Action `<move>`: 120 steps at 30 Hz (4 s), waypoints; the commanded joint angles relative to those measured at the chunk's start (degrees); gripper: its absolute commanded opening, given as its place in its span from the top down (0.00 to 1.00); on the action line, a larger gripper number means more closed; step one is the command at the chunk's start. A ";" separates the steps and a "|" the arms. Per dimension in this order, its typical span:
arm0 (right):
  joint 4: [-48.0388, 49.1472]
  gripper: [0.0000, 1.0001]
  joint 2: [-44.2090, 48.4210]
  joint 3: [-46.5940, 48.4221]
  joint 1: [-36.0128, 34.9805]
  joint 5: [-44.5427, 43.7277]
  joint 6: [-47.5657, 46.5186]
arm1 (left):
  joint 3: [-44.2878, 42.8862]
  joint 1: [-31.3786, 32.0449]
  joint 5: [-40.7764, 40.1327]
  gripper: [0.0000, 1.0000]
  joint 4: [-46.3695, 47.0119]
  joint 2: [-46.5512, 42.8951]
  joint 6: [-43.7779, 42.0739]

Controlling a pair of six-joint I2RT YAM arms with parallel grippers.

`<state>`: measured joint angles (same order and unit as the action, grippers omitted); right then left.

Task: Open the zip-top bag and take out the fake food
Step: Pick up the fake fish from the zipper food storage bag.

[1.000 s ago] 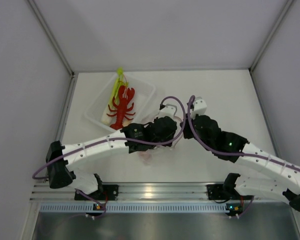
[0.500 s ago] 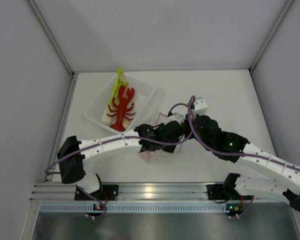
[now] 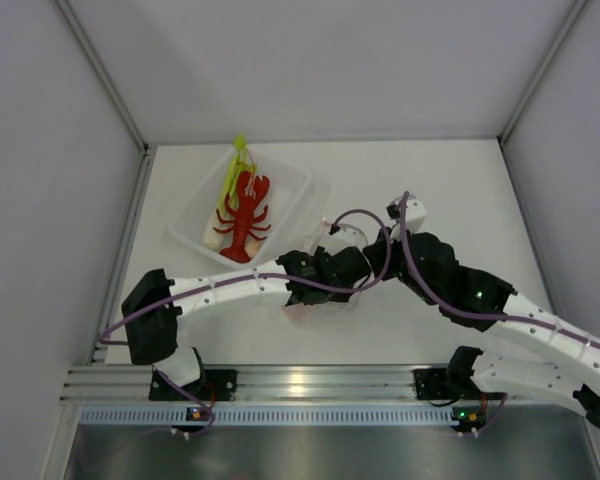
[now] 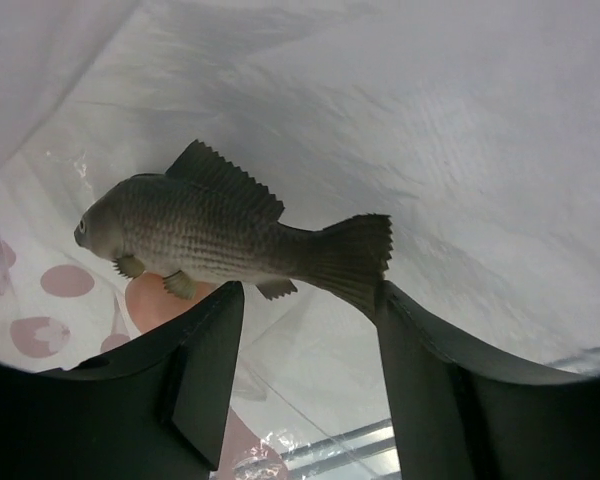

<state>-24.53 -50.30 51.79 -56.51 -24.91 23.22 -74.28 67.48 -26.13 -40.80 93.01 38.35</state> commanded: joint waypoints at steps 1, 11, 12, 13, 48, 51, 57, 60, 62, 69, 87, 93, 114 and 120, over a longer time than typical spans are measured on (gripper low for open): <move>3.44 1.00 3.01 0.42 -0.79 3.46 1.21 | 1.15 0.02 -4.10 0.38 -0.16 0.06 2.87; 3.97 1.00 3.46 -1.34 -0.79 6.71 2.62 | 4.32 -0.60 1.87 0.30 8.10 0.94 2.17; 4.14 1.00 3.46 -1.69 -0.79 6.71 2.62 | 4.32 -0.60 1.87 0.27 8.71 1.46 2.17; 4.40 1.00 3.37 -1.87 -0.79 7.23 2.70 | 4.15 -0.60 1.87 0.23 8.72 1.82 2.08; 8.10 1.00 2.93 -3.36 -2.02 8.82 3.58 | 15.66 -1.57 -9.91 0.04 13.81 -9.52 33.80; 8.19 1.00 2.76 -3.36 -2.29 8.65 3.58 | 15.13 -1.65 -9.38 0.12 14.69 -8.11 32.51; 8.01 1.00 2.76 -3.28 -2.46 8.03 3.50 | 11.97 -1.48 -6.57 0.15 14.60 -3.46 25.11; 7.66 1.00 2.58 -2.75 -2.55 7.68 3.15 | 11.62 -1.13 -5.69 0.22 14.87 -1.96 22.30; 7.48 1.00 2.32 -2.40 -2.46 7.59 3.14 | 11.53 -1.13 -4.20 0.25 15.74 -1.00 19.94; 7.22 1.00 2.75 -1.96 -2.55 7.94 3.23 | 11.44 -1.13 -0.42 0.53 18.29 2.52 17.99; 8.18 1.00 3.98 -4.15 -2.55 8.64 3.67 | 12.84 -1.65 -2.60 0.48 18.65 1.74 25.88; 10.47 1.00 4.95 -6.79 -3.43 9.00 3.94 | 17.15 -2.27 -7.26 0.48 18.65 -3.44 35.12; 13.28 1.00 6.80 -8.64 -4.66 10.84 4.73 | 14.87 -4.90 -0.59 0.25 18.65 4.54 36.01; 14.16 1.00 5.66 -8.29 -5.36 10.84 4.64 | 13.64 -4.82 0.47 0.26 18.73 8.24 35.57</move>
<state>-18.59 -45.17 41.63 -59.90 -19.07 26.76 -58.96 63.48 -26.13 -21.41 98.48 72.62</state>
